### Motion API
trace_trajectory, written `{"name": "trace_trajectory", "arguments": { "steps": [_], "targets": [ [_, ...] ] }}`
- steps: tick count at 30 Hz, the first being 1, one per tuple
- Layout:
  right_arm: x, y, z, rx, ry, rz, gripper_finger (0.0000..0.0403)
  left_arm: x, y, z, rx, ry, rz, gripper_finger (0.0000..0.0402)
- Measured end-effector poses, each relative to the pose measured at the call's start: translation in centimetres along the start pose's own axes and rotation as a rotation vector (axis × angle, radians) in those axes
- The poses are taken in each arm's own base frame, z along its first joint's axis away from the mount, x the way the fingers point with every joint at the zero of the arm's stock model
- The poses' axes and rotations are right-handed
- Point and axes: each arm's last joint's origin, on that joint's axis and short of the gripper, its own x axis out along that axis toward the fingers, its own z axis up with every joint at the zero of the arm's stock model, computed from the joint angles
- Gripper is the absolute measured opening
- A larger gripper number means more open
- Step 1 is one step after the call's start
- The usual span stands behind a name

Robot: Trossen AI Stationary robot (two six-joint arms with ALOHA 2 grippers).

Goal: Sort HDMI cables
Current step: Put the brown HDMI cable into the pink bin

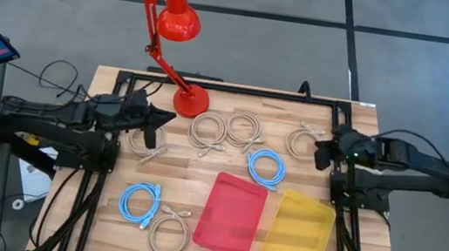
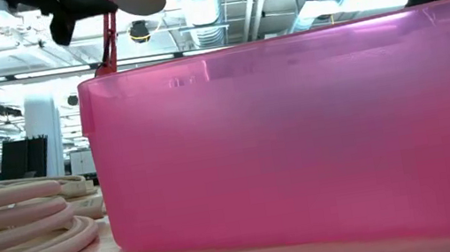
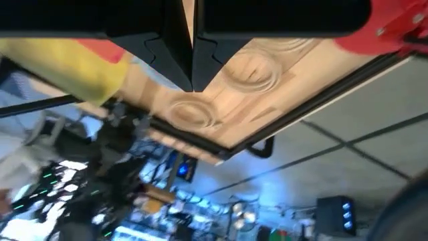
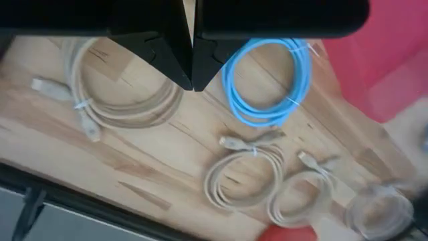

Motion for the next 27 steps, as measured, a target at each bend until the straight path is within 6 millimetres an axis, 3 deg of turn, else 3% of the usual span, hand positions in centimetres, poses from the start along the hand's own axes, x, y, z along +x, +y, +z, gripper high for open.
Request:
{"name": "trace_trajectory", "arguments": {
  "steps": [7, 15, 21, 27],
  "targets": [
    [-0.4, 2.1, 1.9, -0.134, 0.008, 0.027, 0.0, -1.0, -2.7, -0.3, 0.008, 0.039, -0.151, 0.0005],
    [-1.1, 2.2, 2.5, -0.09, 0.009, 0.031, 0.0, -2.6, -6.6, 0.7, 0.024, 0.011, -0.19, 0.0005],
    [1.2, 2.6, 2.3, -0.043, 0.136, -0.118, 0.0, -3.5, -8.1, 1.6, 0.01, -0.022, -0.17, 0.0005],
    [3.3, 3.6, 2.3, -0.229, 0.265, -0.115, 0.0, -3.9, -8.8, 2.2, -0.016, -0.038, -0.19, 0.0005]
  ]
}}
